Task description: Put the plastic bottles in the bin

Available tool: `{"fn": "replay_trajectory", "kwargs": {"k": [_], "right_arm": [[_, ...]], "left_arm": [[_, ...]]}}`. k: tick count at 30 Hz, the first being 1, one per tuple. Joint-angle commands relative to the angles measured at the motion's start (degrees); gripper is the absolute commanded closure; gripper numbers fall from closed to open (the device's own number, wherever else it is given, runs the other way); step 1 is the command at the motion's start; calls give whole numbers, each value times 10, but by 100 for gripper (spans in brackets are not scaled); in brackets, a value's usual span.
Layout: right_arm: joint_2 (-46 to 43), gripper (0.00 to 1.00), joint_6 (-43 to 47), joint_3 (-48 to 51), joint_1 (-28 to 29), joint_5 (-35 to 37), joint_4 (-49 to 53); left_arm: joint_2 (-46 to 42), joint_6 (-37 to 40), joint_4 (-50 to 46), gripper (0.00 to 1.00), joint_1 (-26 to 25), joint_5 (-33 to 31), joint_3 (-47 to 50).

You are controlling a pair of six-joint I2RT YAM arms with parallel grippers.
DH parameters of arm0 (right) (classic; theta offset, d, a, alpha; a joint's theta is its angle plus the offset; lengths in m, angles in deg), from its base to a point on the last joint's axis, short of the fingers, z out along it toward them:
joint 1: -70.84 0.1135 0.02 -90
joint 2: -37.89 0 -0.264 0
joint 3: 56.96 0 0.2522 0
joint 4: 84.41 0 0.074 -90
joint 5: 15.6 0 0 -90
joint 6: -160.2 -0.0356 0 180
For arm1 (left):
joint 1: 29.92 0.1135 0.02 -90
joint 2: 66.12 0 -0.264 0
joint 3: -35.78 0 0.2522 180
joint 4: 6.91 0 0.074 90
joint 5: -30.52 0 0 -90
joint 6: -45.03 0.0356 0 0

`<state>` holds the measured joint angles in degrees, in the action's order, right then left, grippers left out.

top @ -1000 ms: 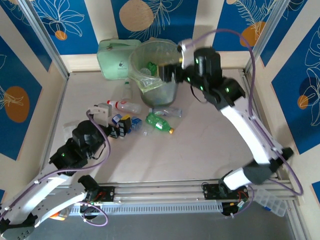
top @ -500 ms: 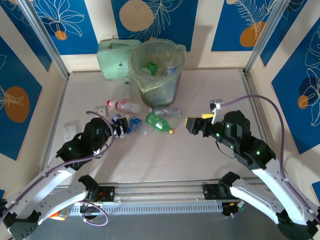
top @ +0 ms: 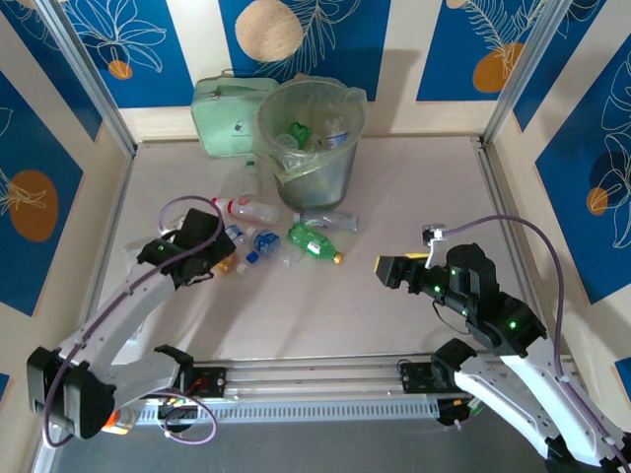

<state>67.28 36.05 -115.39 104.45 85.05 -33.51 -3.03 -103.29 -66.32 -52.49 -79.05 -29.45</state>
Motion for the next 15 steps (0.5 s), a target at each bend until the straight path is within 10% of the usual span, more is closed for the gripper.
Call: {"fn": "replay_trajectory", "kwargs": {"k": [1,15], "right_arm": [[-12,12,-17,12,-8,-32,1],[-29,12,-39,32,-46,-78,1]], "left_arm": [[41,-64,-49,1,31,29,-22],[131,-142,173,10,85,83,39]]}}
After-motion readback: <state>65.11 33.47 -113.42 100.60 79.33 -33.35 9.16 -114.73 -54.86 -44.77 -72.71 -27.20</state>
